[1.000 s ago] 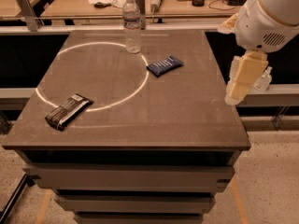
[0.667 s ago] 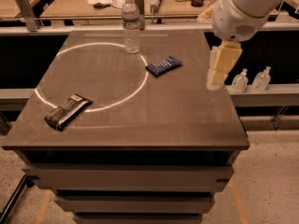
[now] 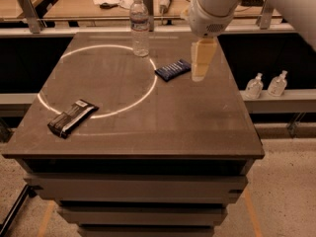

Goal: Move rxbar blueberry near rxbar chocolate

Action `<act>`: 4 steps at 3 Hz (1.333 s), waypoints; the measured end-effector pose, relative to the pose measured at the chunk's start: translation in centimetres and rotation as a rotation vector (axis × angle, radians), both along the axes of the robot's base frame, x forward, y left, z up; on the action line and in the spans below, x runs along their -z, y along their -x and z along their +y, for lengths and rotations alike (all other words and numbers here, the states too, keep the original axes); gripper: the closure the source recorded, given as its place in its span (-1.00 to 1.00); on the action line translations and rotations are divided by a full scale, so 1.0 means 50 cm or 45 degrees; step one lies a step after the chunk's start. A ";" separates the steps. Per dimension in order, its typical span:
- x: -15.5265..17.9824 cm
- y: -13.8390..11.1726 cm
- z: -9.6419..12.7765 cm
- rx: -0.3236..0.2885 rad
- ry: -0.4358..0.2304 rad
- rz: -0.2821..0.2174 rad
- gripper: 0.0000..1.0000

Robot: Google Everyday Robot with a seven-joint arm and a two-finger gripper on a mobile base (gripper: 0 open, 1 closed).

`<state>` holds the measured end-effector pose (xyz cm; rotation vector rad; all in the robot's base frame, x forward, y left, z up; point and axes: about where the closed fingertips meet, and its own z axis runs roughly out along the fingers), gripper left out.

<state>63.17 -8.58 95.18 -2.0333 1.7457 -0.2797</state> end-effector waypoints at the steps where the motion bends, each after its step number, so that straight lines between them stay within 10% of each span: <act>1: 0.024 -0.045 0.029 -0.014 0.033 -0.022 -1.00; 4: 0.109 -0.114 0.087 -0.025 0.095 -0.003 -1.00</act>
Offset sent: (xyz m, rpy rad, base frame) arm 0.0634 0.0380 -0.0408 -0.0623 -0.0030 0.0162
